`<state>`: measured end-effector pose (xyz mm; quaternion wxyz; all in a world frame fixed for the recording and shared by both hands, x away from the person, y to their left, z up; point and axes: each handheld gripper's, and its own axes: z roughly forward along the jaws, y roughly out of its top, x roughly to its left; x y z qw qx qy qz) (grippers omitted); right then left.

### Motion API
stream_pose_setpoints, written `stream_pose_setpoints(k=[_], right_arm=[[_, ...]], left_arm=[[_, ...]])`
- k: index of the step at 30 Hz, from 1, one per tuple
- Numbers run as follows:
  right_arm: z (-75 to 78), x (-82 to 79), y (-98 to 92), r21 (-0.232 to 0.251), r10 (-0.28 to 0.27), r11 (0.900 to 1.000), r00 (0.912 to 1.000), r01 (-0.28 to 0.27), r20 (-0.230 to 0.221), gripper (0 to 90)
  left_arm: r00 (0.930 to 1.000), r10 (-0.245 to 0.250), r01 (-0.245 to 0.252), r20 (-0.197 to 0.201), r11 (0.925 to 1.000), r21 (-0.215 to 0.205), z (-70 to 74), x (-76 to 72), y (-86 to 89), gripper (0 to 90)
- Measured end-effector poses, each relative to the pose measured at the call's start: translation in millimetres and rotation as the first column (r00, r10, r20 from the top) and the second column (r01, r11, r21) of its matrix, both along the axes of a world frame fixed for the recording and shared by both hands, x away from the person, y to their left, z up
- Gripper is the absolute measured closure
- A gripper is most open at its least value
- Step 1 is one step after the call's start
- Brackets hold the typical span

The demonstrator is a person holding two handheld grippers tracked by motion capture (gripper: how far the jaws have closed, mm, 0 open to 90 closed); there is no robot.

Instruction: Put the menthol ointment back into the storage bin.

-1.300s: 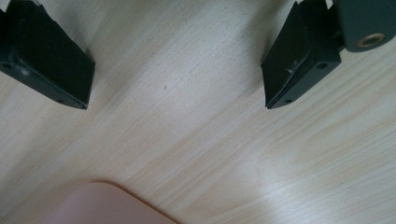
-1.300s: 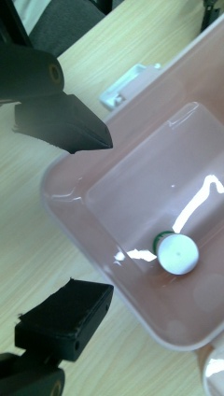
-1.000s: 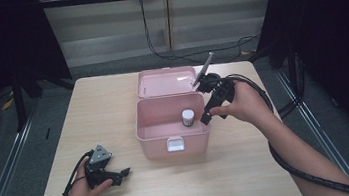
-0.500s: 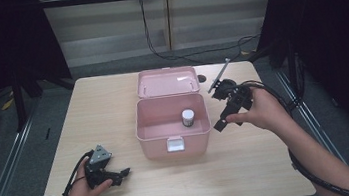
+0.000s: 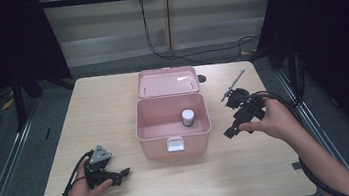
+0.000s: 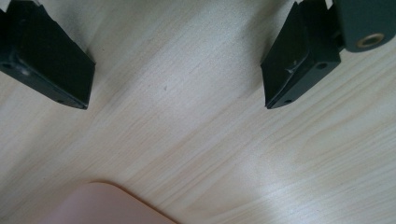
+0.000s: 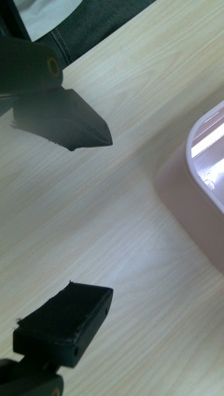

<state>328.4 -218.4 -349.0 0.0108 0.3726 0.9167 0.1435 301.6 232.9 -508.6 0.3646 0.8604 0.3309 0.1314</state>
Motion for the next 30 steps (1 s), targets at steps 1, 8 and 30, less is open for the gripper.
stream_pose_setpoints(k=[1,8,30], right_arm=[[-2.9,-1.0,-0.1,0.003,-0.002,1.000,1.0000,0.002,0.000,22.3],[-31.2,-9.4,0.2,0.039,0.021,0.999,0.9998,-0.022,0.001,22.0],[-108.7,-31.4,-36.7,0.232,-0.012,0.973,0.9978,-0.004,0.065,20.1]], left_arm=[[1.0000,0.000,0.000,0.000,1.0000,0.000,0.0,0.0,0.0,9.0],[1.0000,0.000,0.000,0.000,1.0000,0.000,0.0,0.0,0.0,9.0],[1.0000,0.002,-0.002,-0.001,1.0000,-0.002,-0.1,-0.3,-0.1,9.0]])
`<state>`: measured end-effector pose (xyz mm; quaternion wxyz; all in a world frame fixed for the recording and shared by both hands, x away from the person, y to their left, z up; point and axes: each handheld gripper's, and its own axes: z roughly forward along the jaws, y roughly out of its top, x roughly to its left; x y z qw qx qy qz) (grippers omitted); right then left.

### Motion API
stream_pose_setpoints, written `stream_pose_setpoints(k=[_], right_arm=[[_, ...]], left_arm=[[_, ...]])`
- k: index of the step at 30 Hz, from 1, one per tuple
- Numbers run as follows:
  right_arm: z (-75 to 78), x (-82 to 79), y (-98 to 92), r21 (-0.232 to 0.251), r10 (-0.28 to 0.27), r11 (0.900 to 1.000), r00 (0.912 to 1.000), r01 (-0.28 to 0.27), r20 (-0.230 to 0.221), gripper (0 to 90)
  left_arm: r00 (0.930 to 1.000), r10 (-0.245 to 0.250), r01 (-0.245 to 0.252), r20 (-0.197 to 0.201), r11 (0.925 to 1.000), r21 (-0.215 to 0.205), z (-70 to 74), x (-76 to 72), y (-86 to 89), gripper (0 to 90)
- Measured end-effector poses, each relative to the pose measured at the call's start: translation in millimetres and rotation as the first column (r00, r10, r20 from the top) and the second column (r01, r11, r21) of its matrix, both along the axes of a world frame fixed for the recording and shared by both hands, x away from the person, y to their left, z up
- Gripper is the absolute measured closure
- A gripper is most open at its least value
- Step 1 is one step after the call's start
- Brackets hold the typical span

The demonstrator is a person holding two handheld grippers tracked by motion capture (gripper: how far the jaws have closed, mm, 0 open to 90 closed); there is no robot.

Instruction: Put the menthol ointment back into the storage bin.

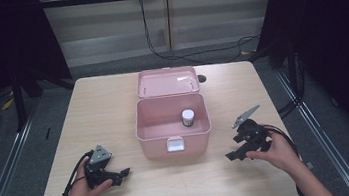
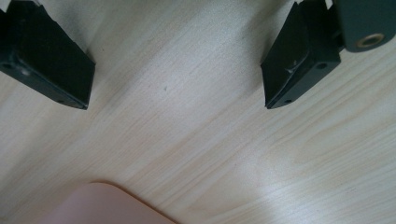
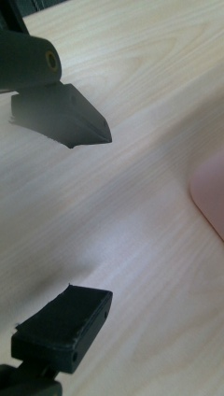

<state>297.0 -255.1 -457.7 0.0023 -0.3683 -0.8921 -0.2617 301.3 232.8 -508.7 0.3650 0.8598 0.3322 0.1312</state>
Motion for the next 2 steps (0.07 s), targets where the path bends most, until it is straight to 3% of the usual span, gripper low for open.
stream_pose_setpoints(k=[2], right_arm=[[-4.5,-1.8,-4.2,0.015,-0.008,1.000,0.9999,0.008,-0.014,20.1]], left_arm=[[1.0000,-0.001,0.001,0.000,1.0000,0.000,0.0,0.0,0.0,9.0]])
